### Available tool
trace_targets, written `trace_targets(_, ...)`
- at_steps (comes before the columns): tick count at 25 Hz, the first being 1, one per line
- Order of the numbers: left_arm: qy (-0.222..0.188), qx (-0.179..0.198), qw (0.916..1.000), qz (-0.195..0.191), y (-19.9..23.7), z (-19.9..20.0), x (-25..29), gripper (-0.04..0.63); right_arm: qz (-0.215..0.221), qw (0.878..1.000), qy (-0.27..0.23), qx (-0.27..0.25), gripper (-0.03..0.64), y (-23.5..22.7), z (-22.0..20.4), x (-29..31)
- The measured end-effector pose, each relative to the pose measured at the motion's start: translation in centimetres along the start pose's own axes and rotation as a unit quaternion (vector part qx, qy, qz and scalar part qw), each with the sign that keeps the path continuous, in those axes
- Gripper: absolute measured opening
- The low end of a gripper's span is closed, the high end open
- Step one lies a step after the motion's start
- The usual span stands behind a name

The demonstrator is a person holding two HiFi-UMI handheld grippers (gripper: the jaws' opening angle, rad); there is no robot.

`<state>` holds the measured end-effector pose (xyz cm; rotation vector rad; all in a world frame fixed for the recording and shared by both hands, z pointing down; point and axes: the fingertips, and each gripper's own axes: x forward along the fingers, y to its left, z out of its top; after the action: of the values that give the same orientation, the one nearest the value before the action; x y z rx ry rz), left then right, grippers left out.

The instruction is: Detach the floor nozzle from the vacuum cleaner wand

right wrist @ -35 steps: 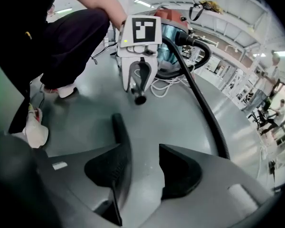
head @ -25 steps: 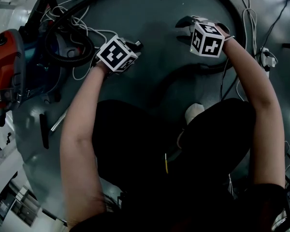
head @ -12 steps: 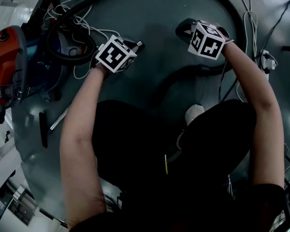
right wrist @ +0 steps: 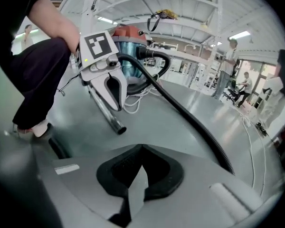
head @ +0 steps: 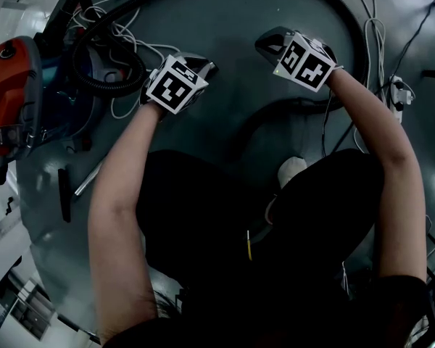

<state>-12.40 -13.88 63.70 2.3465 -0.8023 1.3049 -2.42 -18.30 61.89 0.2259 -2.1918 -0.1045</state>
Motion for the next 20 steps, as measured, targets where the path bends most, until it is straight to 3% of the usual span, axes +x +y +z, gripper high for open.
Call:
trace_targets(5, -0.088, -0.03, 0.9944, 0.049, 1.5, 3.5, -1.7, 0.011, -0.048, 0.993, -0.081, 0.074, -0.002, -1.6, 4.4, -1.2)
trace_targets(11, -0.2, -0.108, 0.9657, 0.125, 4.2, 6.8, -5.4, 0.011, -0.113, 0.959, -0.2, 0.166, -0.002, -3.6, 9.5, -4.4)
trace_targets(14, -0.23, -0.11, 0.9558, 0.147, 4.4, 7.4, -6.6, 0.011, -0.124, 0.948, -0.232, 0.181, -0.002, -3.6, 10.9, -5.6)
trace_targets(20, -0.248, -0.111, 0.9484, 0.163, 4.3, 7.5, -7.8, 0.011, -0.132, 0.939, -0.248, 0.198, -0.003, -3.5, 10.9, -6.1)
